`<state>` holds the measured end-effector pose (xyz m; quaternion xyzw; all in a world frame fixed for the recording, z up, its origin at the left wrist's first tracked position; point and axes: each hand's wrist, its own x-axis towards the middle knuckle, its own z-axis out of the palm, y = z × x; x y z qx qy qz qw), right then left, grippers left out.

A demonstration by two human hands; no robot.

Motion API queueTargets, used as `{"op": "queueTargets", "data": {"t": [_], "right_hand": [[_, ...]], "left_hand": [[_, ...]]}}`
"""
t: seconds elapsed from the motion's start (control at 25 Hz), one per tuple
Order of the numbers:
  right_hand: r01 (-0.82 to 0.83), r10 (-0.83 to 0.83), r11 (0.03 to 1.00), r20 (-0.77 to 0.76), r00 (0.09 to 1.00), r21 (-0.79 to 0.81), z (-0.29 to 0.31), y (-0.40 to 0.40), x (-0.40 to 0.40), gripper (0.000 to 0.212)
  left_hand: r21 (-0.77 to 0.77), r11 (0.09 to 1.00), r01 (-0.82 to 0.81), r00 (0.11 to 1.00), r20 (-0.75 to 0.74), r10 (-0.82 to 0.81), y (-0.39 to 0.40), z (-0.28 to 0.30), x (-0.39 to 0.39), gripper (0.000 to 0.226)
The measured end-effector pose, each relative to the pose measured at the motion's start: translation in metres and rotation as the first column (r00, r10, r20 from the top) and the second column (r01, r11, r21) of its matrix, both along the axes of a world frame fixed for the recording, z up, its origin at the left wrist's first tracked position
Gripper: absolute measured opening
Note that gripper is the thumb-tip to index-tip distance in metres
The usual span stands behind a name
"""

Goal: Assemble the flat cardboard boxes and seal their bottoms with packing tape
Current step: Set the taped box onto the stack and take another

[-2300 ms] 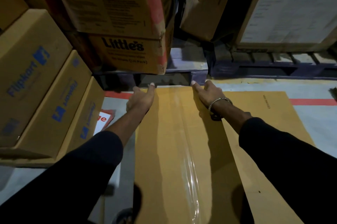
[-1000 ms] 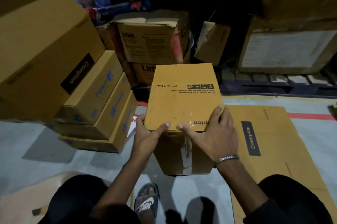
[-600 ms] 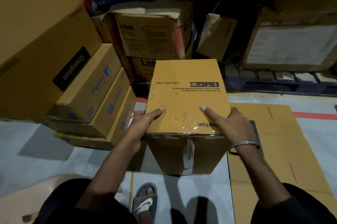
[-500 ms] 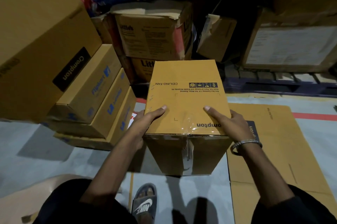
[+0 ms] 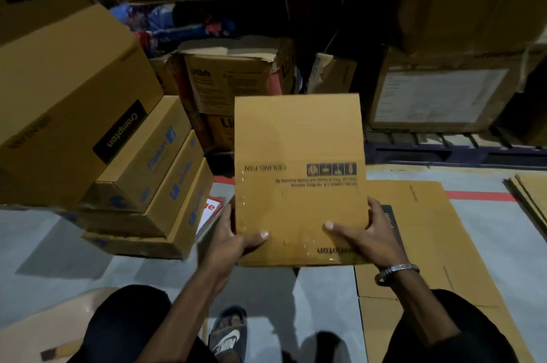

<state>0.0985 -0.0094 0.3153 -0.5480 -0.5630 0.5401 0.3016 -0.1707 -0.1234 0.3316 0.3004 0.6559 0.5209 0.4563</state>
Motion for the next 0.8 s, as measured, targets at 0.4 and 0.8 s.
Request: {"op": "queueTargets", "data": {"t": [0.4,0.8], "right_hand": [[-0.025,0.120,0.983,0.540,0.833,-0.180,-0.122,-0.042,0.002,0.061],[0.019,0.146,0.947,0.483,0.863,-0.321,-0.125,-0.036,0.003,0.071]], "left_hand": [[-0.417,0.904,-0.096,0.994,-0.086,0.066,-0.027,-0.143,0.025,0.082],[-0.446,0.894,0.046,0.604,-0.701,-0.381,-0.056,-0.131,0.059,0.139]]}}
